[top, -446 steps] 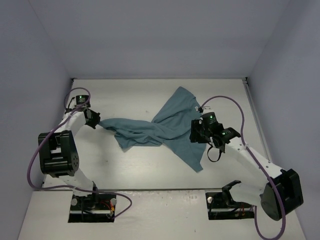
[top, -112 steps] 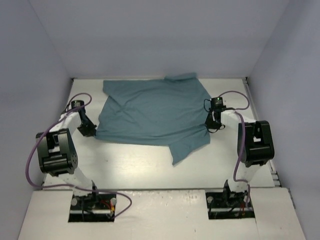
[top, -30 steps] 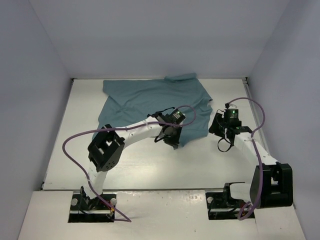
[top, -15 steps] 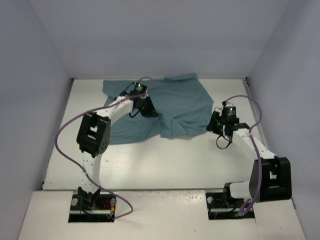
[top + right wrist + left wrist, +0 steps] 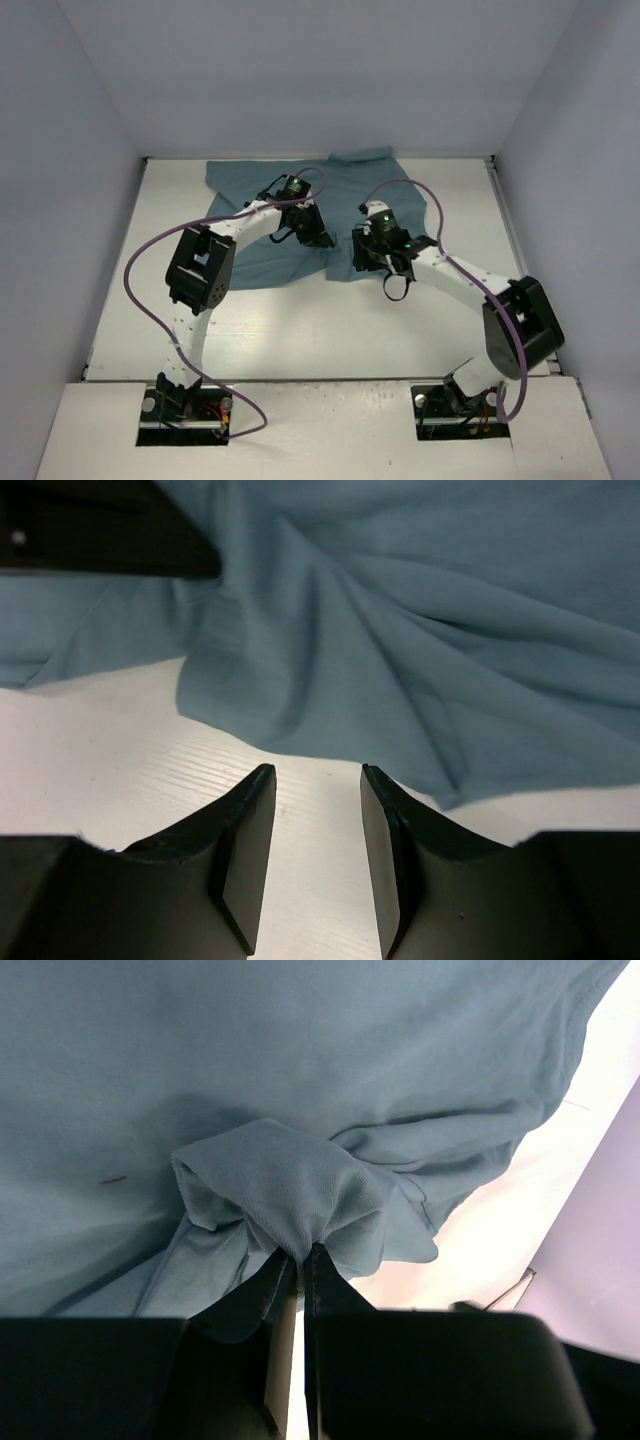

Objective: Fold and stack the t-shirts
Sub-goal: Flatten out the tshirt

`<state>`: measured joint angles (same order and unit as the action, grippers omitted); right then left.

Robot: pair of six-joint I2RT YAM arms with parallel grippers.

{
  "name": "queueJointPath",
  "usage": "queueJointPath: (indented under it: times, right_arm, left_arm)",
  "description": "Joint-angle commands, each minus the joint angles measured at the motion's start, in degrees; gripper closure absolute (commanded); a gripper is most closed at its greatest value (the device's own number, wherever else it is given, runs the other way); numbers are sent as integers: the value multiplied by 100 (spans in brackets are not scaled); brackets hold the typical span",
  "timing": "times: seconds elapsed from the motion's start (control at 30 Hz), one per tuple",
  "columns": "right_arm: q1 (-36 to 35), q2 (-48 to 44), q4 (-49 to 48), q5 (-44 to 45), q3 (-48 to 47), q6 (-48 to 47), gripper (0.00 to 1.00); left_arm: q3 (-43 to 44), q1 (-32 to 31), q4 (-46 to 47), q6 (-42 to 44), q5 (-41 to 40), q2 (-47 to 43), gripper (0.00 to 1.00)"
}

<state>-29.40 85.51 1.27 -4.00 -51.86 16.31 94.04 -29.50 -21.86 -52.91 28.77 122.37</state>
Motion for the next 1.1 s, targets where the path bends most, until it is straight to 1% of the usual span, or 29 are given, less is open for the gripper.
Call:
queueJointPath:
  times: [0.0,0.13,0.37,0.43,0.6,0.73,0.77,0.83,0.97,1.0,1.07]
  right_arm:
    - [-486,462,-348,362,-553,-262,63]
    - [-811,987,-459,575,-754,-364,61]
    - [-1269,1448,-579,903,-992,-408,54]
    - [-1389,1588,-592,1130,-1002,-324,53]
    - [-1481,1793,-639,1336,-990,-177,50]
    - [-1490,1940,-691,1467,-924,-123,51]
    - [-1490,1971,-697,1528,-909,-113,53]
    - [-1468,1982,-707,1637,-822,-82,64]
    - [-1414,1697,-691,1723,-500,-67,98]
    - [-1404,1571,-682,1727,-403,-59,100]
    - [-1380,1089,-559,1691,-93,1,100]
  left_arm:
    - [179,59,165,84,129,-196,100]
    - [150,76,122,148,120,-187,100]
    - [127,124,38,223,111,-165,100]
    - [132,137,41,228,111,-160,100]
    - [104,138,42,228,102,-159,100]
    - [77,140,42,235,96,-145,100]
    - [72,145,42,230,101,-150,100]
    - [59,138,41,232,108,-173,100]
    - [4,153,-32,311,39,-316,100]
    - [-14,163,-51,345,11,-363,100]
    - [-48,191,-266,499,-134,-526,91]
